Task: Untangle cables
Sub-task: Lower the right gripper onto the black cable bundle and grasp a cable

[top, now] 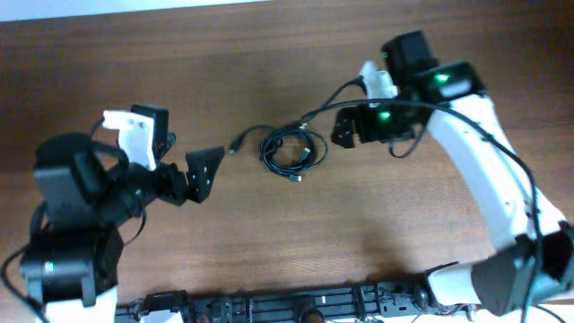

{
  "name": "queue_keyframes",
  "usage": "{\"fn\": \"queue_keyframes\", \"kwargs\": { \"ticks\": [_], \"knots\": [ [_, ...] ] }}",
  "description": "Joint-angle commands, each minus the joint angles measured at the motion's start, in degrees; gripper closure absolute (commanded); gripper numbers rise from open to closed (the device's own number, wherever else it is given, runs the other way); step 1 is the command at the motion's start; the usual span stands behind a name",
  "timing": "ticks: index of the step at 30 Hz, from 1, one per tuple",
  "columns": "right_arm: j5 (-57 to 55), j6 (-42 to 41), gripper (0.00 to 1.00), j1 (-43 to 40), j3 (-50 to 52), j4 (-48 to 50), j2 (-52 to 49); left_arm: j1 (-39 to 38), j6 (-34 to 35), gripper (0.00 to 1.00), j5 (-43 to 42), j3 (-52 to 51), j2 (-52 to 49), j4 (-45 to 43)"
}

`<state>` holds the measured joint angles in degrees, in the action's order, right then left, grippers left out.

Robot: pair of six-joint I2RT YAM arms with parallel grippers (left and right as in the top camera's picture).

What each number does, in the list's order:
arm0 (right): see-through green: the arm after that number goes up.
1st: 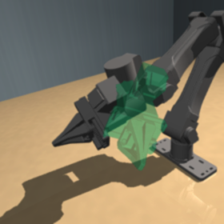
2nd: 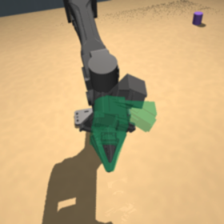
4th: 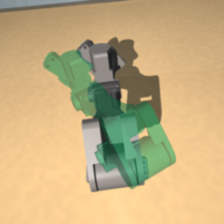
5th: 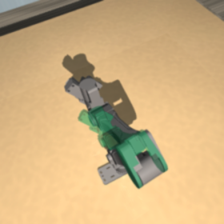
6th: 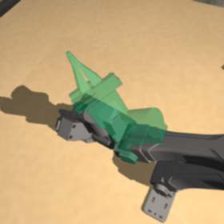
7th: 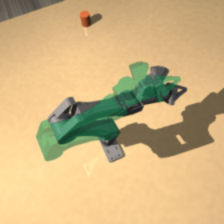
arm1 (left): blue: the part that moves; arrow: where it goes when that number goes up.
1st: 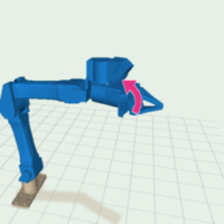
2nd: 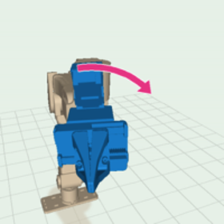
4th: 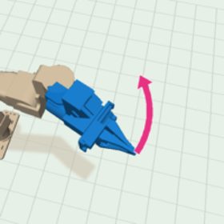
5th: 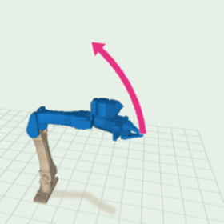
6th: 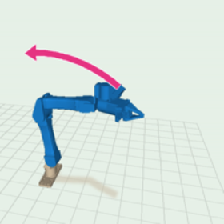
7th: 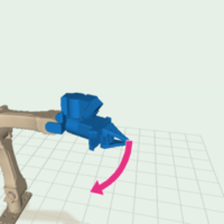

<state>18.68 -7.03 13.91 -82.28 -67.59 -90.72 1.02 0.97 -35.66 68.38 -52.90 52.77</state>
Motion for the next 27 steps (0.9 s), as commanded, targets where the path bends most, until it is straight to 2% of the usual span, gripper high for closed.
{"fn": "queue_keyframes", "kwargs": {
  "ticks": [1, 3, 7, 8, 10, 11, 13, 15, 22, 23, 24, 25, 27],
  "knots": [
    [-5.84, 0.09, 0.02, 3.1, -0.24, 4.15, -5.57, -0.28, 0.35, 0.01, -2.8, 1.05, -2.54, -0.2],
    [-5.84, 0.31, 0.02, 4.48, -0.24, 7.17, -8.59, -0.28, 0.42, 0.01, -2.78, 1.05, -3.34, -0.2],
    [-5.86, 0.76, 0.09, 7.5, -0.24, 13.29, -14.08, -0.28, 2.97, 0.01, -2.71, 1.05, -4.55, -0.26],
    [-5.88, 0.76, 0.14, 8.22, -0.24, 14.78, -15.1, -0.28, 3.39, 0.01, -2.71, 1.05, -4.72, -0.37],
    [-5.88, 0.76, 0.3, 9.4, -0.24, 18.12, -17.07, -0.28, 3.8, 0.01, -2.75, 1.05, -4.9, -0.81],
    [-5.88, 0.74, 0.32, 9.7, -0.24, 19.3, -17.75, -0.28, 3.8, 0.01, -2.75, 1.05, -4.9, -0.92],
    [-5.9, 0.74, 0.32, 9.81, -0.22, 21.2, -18.91, -0.28, 4.28, 0.01, -2.73, 1.05, -4.9, -1.2],
    [-5.97, 0.76, 0.36, 9.79, -0.22, 22.27, -19.87, -0.28, 5.29, 0.01, -2.75, 1.05, -4.9, -1.29],
    [-12.09, 1.11, 0.37, 9.64, -0.22, 23.04, -22.45, -0.28, 5.9, 0.01, -2.75, 1.05, -4.9, -1.29],
    [-12.07, 1.2, 0.4, 9.64, -0.22, 23.02, -22.97, -0.28, 5.9, 0.01, -2.75, 1.05, -4.9, -1.29],
    [-12.09, 1.2, 0.5, 9.7, -0.11, 23.1, -23.47, -0.28, 5.9, 0.01, -2.78, 1.05, -4.9, -1.31],
    [-12.09, 1.2, 0.55, 9.75, -0.11, 23.08, -24.02, -0.28, 5.9, 0.01, -2.75, 1.05, -4.9, -1.29],
    [-12.07, 1.2, 0.56, 9.73, -0.02, 23.06, -24.79, -0.28, 5.92, 0.01, -2.78, 1.05, -4.9, -1.27]
  ]
}}
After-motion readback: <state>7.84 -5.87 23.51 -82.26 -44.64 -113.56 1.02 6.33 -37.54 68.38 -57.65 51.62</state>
